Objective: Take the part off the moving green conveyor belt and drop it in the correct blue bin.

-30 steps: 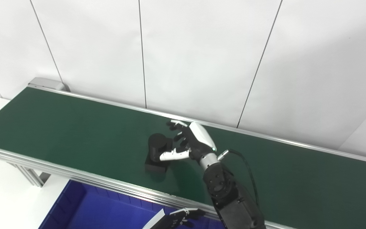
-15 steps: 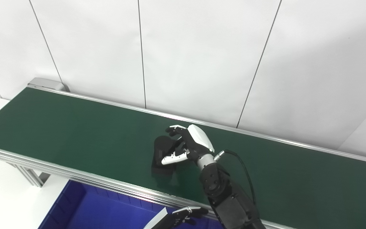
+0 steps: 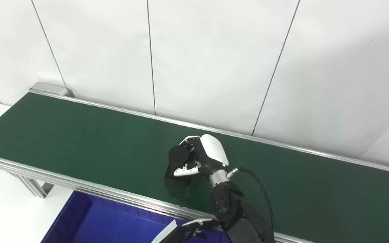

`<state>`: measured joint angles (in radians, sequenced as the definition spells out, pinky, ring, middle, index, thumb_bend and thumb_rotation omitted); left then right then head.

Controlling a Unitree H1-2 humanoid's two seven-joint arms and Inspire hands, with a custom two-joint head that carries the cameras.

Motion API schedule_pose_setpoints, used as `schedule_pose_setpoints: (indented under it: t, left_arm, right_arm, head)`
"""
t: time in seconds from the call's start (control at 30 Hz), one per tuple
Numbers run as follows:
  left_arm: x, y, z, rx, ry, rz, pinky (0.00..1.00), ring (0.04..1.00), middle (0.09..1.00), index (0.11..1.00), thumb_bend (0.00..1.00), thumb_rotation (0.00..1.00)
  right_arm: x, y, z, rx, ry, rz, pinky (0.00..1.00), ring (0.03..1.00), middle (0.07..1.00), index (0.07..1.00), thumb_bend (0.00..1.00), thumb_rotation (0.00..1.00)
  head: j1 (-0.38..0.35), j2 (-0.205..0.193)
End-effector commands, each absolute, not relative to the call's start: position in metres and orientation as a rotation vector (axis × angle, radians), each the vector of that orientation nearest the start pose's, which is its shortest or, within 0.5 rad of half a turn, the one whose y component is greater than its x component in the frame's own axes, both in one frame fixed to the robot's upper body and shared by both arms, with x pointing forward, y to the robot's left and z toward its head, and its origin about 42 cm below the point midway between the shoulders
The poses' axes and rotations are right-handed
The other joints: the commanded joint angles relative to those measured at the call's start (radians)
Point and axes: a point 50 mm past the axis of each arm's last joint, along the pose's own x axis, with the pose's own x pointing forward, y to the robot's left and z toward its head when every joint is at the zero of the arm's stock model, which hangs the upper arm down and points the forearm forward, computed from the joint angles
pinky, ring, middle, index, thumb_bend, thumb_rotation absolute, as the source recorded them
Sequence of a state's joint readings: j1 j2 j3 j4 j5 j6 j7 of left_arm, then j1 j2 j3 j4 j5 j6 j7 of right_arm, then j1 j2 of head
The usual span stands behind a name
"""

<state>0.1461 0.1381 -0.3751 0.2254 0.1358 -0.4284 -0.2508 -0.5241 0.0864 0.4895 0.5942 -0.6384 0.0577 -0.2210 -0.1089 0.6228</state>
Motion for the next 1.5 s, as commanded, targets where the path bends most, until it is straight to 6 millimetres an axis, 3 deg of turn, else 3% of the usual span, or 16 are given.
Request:
schedule_pose_setpoints:
  t: [0.0,0.27,0.5,0.8,1.0,1.33,1.47]
  left_arm:
    - [0.2,0.155,0.027,0.199,-0.1,-0.667,0.78,0.859,0.881,0.825,0.87,0.23]
    - [0.199,0.157,0.031,0.197,-0.112,-0.672,0.76,0.837,0.861,0.815,0.87,0.25]
    - [0.198,0.164,0.04,0.159,-0.123,-0.679,0.8,0.864,0.873,0.822,0.86,0.21]
    - [0.199,0.174,0.054,0.131,-0.109,-0.683,0.8,0.87,0.878,0.817,0.87,0.2]
    - [0.2,0.18,0.064,0.133,-0.114,-0.679,0.77,0.851,0.876,0.816,0.87,0.19]
    - [0.202,0.189,0.069,0.128,-0.09,-0.672,0.77,0.843,0.867,0.809,0.88,0.16]
    - [0.203,0.191,0.07,0.127,-0.088,-0.675,0.77,0.844,0.865,0.812,0.88,0.16]
  right_arm:
    - [0.4,-0.018,0.133,-0.807,-0.311,0.341,0.43,0.454,0.553,0.459,0.51,0.0]
    - [0.381,-0.036,0.145,-0.702,-0.4,0.226,0.38,0.428,0.536,0.478,0.51,0.0]
    - [0.331,-0.082,0.178,-0.524,-0.349,0.05,0.28,0.398,0.512,0.499,0.51,0.0]
    - [0.28,-0.122,0.193,-0.43,-0.313,-0.058,0.26,0.39,0.514,0.501,0.51,0.0]
    - [0.251,-0.148,0.186,-0.432,-0.25,-0.091,0.26,0.392,0.512,0.5,0.51,0.0]
    - [0.204,-0.186,0.151,-0.502,-0.118,-0.08,0.28,0.395,0.509,0.504,0.51,0.0]
    - [0.191,-0.198,0.141,-0.557,-0.059,-0.061,0.24,0.377,0.492,0.513,0.51,0.0]
  head:
    - [0.0,0.002]
    - [-0.024,0.032]
    - [-0.081,0.118]
    - [-0.135,0.197]
    - [-0.156,0.242]
    - [-0.178,0.257]
    - [-0.192,0.263]
